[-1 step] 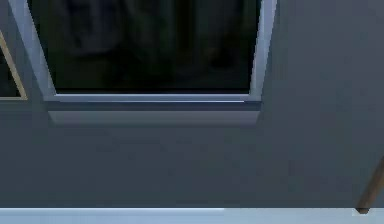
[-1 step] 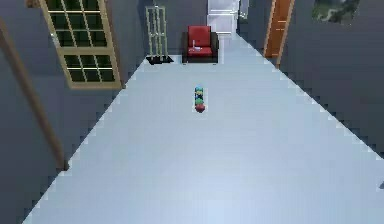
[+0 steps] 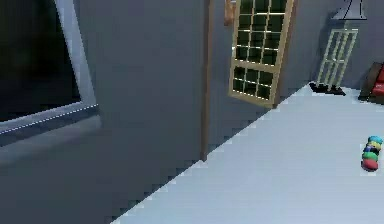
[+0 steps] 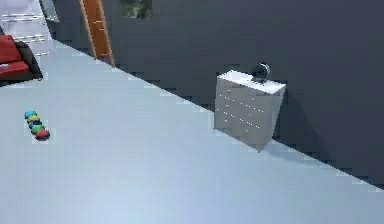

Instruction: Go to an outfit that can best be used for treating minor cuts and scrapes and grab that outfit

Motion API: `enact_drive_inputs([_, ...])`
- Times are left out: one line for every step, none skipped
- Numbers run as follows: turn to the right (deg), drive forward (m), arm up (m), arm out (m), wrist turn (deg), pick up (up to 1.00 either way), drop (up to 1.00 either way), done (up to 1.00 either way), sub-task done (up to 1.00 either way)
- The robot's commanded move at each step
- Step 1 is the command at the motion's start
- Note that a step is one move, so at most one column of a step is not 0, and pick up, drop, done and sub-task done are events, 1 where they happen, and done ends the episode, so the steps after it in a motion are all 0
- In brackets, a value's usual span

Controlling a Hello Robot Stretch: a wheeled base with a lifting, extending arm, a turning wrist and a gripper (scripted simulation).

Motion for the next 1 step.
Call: enact_drive_inputs([45.0,0.0,0.0,0.0,0.0,0.0,0.0,0.0,0.0])
